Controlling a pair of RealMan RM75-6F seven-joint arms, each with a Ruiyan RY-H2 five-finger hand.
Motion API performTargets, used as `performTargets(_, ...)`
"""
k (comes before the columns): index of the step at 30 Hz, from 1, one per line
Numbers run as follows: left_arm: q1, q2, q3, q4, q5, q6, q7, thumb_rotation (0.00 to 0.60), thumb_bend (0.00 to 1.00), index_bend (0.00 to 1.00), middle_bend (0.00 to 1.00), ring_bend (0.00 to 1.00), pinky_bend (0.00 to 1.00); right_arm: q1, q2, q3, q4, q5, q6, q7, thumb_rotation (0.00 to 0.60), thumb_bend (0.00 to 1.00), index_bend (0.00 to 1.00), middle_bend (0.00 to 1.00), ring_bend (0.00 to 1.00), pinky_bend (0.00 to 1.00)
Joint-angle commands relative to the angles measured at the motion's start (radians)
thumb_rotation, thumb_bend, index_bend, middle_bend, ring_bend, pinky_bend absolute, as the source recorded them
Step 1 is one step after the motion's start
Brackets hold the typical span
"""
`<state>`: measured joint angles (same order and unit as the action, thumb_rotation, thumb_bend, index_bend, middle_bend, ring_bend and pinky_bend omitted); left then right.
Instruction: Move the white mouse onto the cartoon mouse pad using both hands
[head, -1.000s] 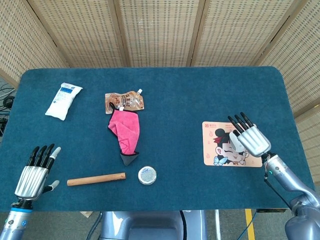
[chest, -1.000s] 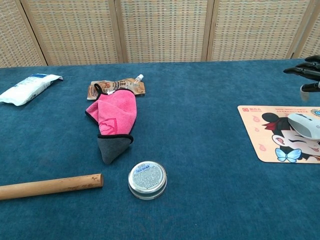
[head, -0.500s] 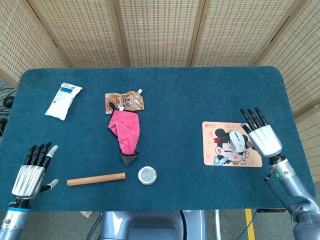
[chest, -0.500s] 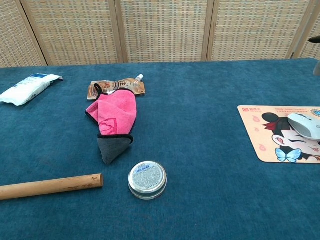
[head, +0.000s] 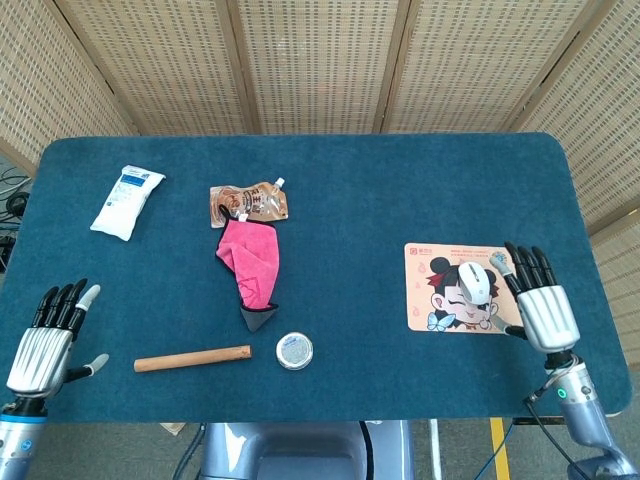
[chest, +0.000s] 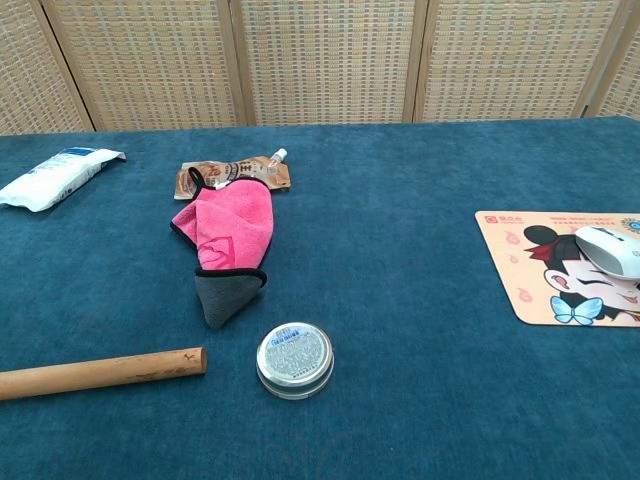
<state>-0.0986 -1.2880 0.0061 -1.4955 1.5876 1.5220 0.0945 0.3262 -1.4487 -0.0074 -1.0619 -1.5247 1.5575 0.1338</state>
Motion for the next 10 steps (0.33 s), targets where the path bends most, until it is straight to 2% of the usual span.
performTargets(1,0.002,0.005,0.002,-0.004,0.006,0.006,-0.003,0.600,0.02,0.04,0.00,0.00,0.00,-0.108,0.196,-0.029,-0.358,0.077,-0.018,-0.147,0.600,0.00,0.11,0.00,0.00,0.00)
performTargets(4,0.004,0.006,0.003,-0.006,0.009,0.008,0.002,0.600,0.02,0.03,0.00,0.00,0.00,-0.137,0.228,-0.036,-0.430,0.099,-0.021,-0.163,0.600,0.00,0.08,0.00,0.00,0.00)
performTargets(10,0.004,0.007,-0.001,-0.006,0.000,0.003,0.013,0.600,0.02,0.02,0.00,0.00,0.00,-0.164,0.255,-0.055,-0.454,0.094,-0.048,-0.171,0.600,0.00,0.05,0.00,0.00,0.00)
